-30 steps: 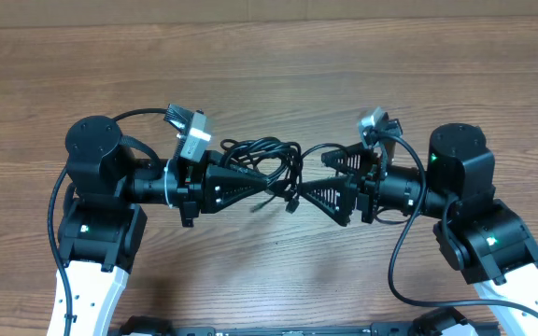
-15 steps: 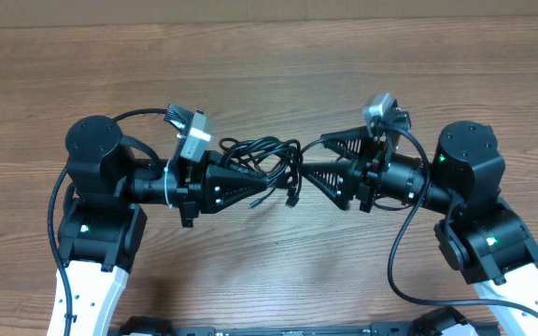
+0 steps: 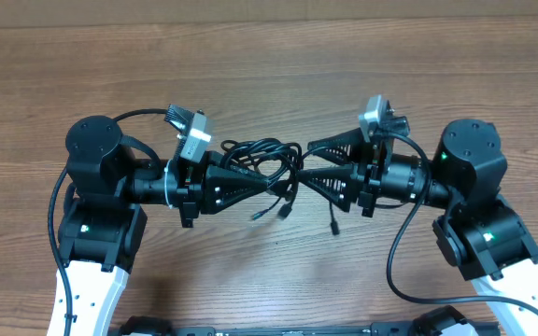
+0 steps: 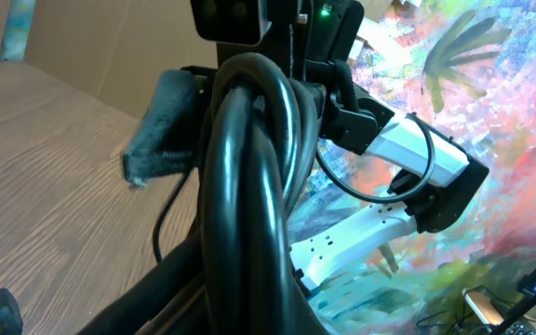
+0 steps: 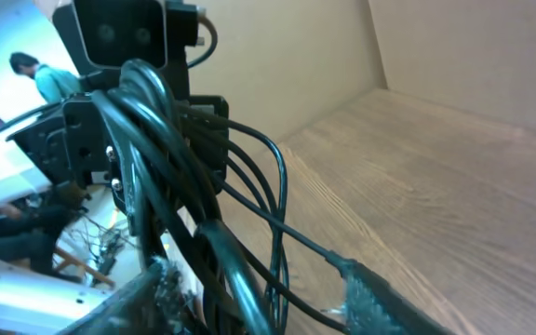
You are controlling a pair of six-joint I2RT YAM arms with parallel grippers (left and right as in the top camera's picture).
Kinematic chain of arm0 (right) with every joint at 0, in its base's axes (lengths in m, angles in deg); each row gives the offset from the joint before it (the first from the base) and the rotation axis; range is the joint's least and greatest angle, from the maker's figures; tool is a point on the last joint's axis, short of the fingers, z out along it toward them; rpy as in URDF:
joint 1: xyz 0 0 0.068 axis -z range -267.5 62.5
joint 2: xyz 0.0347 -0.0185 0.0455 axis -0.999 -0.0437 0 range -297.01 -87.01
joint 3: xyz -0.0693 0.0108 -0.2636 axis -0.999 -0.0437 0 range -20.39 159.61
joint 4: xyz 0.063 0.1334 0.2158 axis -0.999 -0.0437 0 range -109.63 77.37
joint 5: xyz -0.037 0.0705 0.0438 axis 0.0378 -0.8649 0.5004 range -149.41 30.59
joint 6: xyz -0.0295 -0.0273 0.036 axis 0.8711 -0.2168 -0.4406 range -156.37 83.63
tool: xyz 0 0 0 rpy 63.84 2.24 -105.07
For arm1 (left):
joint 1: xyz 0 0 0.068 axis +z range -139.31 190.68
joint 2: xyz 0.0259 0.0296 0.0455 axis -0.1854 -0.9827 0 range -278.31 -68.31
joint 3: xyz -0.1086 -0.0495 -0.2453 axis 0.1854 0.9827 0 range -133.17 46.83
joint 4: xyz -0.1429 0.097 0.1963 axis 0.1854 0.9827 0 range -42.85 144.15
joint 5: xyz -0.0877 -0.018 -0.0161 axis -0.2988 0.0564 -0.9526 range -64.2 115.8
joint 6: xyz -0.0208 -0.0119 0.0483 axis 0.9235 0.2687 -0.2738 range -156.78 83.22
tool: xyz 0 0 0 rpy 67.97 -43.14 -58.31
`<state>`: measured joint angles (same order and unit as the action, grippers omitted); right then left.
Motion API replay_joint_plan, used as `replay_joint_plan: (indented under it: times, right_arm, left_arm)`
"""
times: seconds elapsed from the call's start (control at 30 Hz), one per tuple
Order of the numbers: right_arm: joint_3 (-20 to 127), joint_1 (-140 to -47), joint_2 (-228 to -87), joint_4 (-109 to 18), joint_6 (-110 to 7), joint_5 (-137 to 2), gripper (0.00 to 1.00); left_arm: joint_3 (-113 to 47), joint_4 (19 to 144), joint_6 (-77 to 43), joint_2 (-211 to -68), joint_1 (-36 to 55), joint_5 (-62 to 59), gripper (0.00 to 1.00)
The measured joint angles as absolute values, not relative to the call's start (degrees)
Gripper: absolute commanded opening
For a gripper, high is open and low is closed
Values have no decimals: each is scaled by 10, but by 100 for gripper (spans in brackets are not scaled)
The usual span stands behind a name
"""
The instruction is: Untangle cables
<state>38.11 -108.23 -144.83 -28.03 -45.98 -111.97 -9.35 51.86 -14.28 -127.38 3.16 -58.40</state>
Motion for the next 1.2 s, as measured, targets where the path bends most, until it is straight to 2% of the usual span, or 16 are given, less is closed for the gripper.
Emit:
replay_joint_plan:
  times: [0.03, 0.07, 0.2, 0.47, 0.5, 0.53, 0.6, 0.73, 0.93, 0.97, 1.0, 1.03, 1.1, 1.2]
  right_arm:
    - [381, -1082, -1449, -280, -456, -1124, 25]
    - [381, -1082, -1449, -280, -457, -1127, 23]
    - [381, -1082, -1449, -278, -455, -1132, 31]
    - [381, -1083, -1449, -275, -454, -1132, 32]
    - [381, -1085, -1449, -273, -453, -1132, 29]
    - [381, -1093, -1449, -272, -450, -1132, 19]
    - [381, -1099, -1449, -272, -448, -1132, 10]
    - [381, -1100, -1455, -272, -438, -1132, 4]
    - [381, -1101, -1458, -272, -438, -1137, 4]
    - [381, -1101, -1458, -270, -438, -1141, 9]
    - [381, -1101, -1458, -269, -439, -1144, 24]
    - [381, -1101, -1458, -268, -438, -1146, 28]
    - [381, -1101, -1458, -266, -438, -1150, 25]
    - [381, -1101, -1458, -265, -436, -1151, 5]
  left_arm:
    - [-94, 519, -143, -1274, 32, -584, 4]
    - [-94, 519, -143, -1274, 32, -584, 4]
    - [-94, 519, -143, -1274, 32, -584, 4]
    - [-94, 521, -143, -1274, 32, -582, 4]
    - [-94, 521, -143, -1274, 32, -581, 4]
    - [-94, 521, -143, -1274, 32, -579, 4]
    - [-94, 521, -143, -1274, 32, -574, 4]
    - [-94, 523, -142, -1274, 32, -567, 4]
    - [-94, 523, -142, -1275, 32, -562, 4]
    - [-94, 525, -142, -1275, 32, -560, 4]
    - [-94, 526, -142, -1275, 32, -558, 4]
    - [-94, 528, -142, -1275, 32, -558, 4]
    - [-94, 531, -143, -1275, 32, -557, 4]
    - [-94, 532, -143, -1275, 32, -555, 4]
